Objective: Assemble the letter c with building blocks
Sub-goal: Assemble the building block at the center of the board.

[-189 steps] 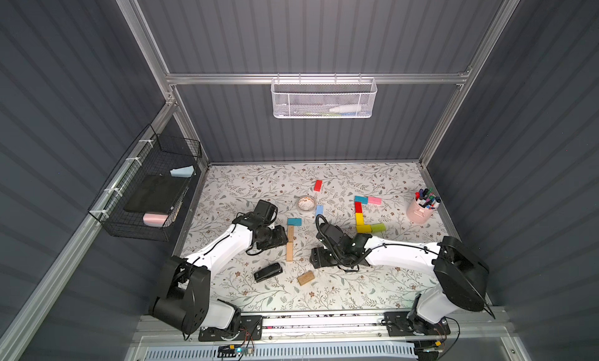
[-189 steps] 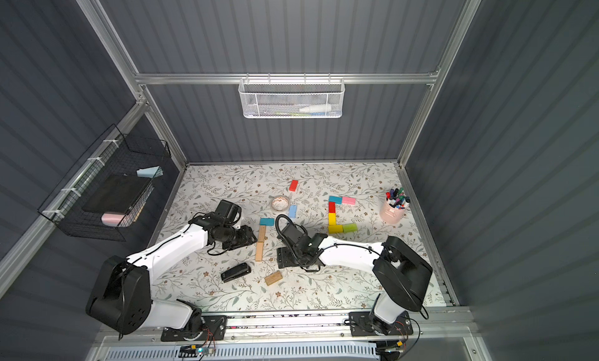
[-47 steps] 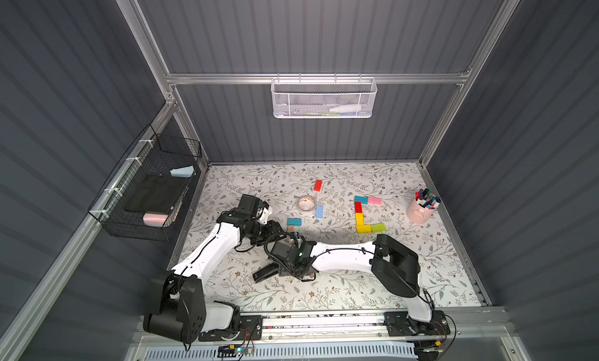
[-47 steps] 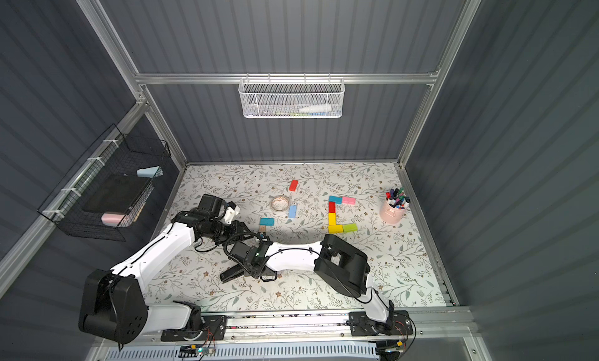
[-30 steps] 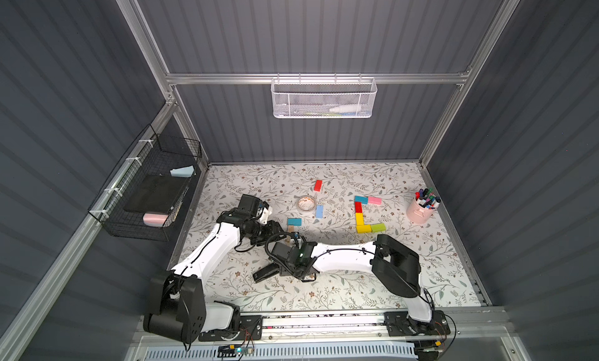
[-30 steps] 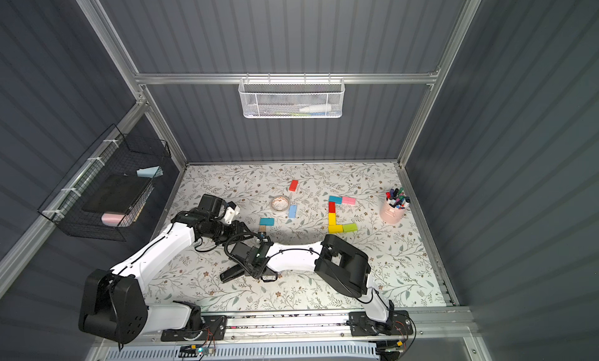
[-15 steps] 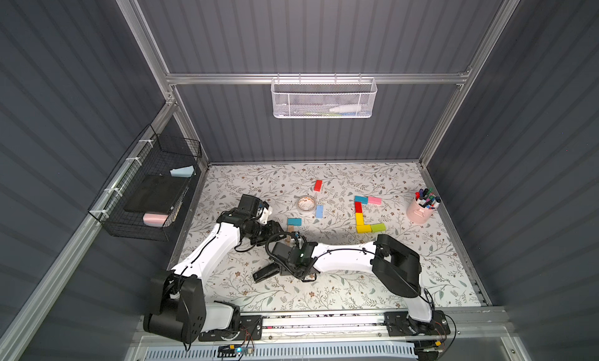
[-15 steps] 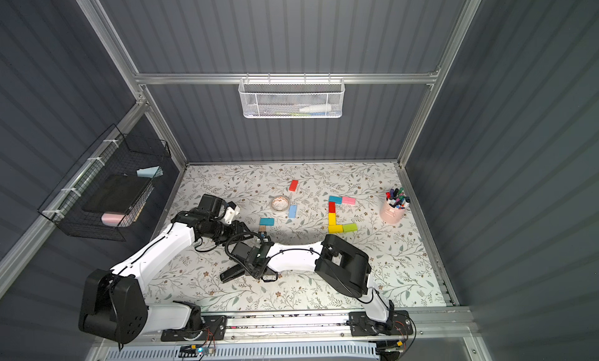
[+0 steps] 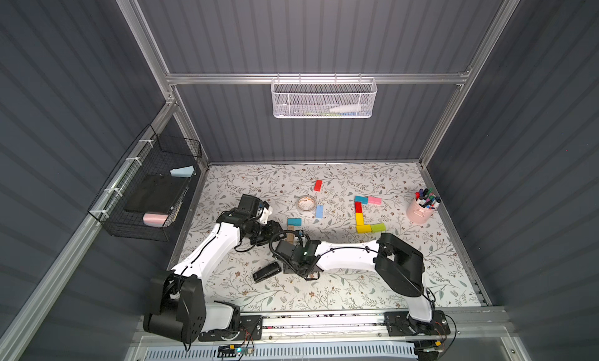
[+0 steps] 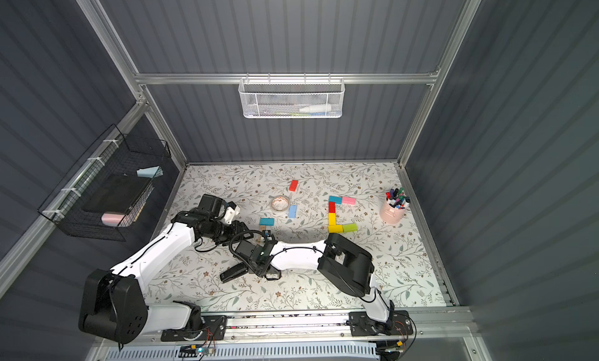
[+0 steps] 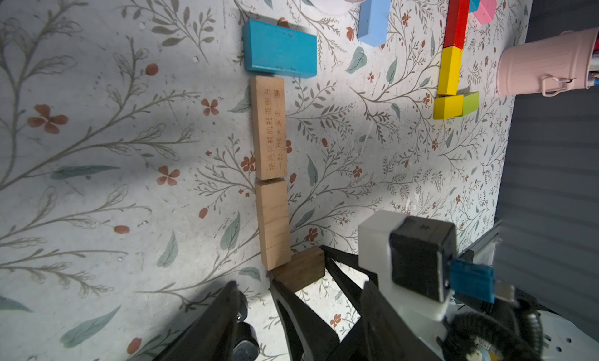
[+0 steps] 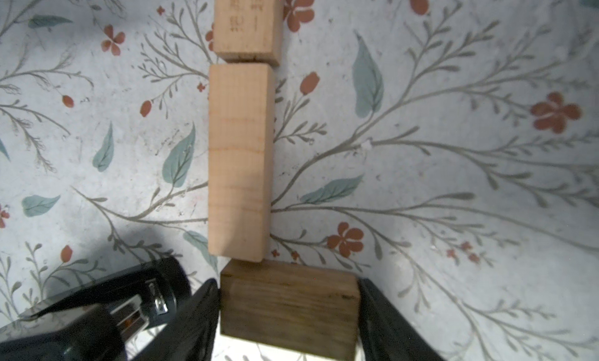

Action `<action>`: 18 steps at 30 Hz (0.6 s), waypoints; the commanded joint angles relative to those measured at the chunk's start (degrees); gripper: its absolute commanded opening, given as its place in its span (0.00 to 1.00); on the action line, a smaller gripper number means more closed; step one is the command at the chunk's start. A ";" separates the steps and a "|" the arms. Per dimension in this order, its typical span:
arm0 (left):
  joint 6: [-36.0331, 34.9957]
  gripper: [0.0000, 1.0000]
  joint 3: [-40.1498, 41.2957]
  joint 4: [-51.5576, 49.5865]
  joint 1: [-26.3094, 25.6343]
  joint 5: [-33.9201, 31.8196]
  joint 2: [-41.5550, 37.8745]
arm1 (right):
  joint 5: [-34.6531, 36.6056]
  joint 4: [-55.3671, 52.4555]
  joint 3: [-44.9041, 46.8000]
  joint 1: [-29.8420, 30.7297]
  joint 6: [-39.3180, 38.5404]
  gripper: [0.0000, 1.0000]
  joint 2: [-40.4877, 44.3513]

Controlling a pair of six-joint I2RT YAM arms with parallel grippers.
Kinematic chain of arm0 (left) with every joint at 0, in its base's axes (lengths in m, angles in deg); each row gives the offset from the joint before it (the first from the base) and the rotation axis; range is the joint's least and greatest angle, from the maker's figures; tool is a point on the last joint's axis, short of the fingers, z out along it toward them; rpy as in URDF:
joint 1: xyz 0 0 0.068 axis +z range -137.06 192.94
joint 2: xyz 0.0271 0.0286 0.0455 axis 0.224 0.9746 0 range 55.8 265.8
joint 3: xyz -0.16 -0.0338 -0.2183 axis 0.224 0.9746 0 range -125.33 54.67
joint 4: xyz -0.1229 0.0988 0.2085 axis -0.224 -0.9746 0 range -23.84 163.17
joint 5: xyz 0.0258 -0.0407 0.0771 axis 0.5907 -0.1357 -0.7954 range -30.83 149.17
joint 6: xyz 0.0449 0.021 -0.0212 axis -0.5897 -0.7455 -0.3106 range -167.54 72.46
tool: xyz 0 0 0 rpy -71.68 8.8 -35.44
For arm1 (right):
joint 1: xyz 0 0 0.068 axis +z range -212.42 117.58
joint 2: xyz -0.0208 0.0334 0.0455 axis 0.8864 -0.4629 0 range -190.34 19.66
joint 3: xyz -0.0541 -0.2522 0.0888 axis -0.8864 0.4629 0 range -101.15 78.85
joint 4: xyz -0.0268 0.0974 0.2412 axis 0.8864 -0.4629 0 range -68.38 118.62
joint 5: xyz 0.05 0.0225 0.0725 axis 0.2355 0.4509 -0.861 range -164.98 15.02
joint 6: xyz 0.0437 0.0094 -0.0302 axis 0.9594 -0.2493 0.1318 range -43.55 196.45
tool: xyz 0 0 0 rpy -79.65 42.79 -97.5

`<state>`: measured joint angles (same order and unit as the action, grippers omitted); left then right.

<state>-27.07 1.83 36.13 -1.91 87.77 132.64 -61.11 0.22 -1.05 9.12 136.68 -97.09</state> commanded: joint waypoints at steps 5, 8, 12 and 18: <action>-1.13 0.59 0.11 -0.49 0.35 0.23 -0.74 | 0.06 -0.75 0.64 -0.35 0.87 0.69 0.30; -1.13 0.59 0.10 -0.49 0.35 0.40 -0.64 | -0.20 -0.37 0.36 -0.36 0.68 0.70 -0.03; -1.18 0.59 0.05 -0.58 0.35 0.32 -0.64 | -0.52 0.27 0.02 -0.36 0.50 0.70 -0.40; -1.22 0.59 0.04 -0.49 0.35 0.37 -0.73 | -0.55 0.00 -0.61 -0.36 0.32 0.70 -0.80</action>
<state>-27.07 1.85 36.13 -1.91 87.77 132.66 -61.55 1.00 -1.05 9.01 136.44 -97.09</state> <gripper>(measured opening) 0.591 0.704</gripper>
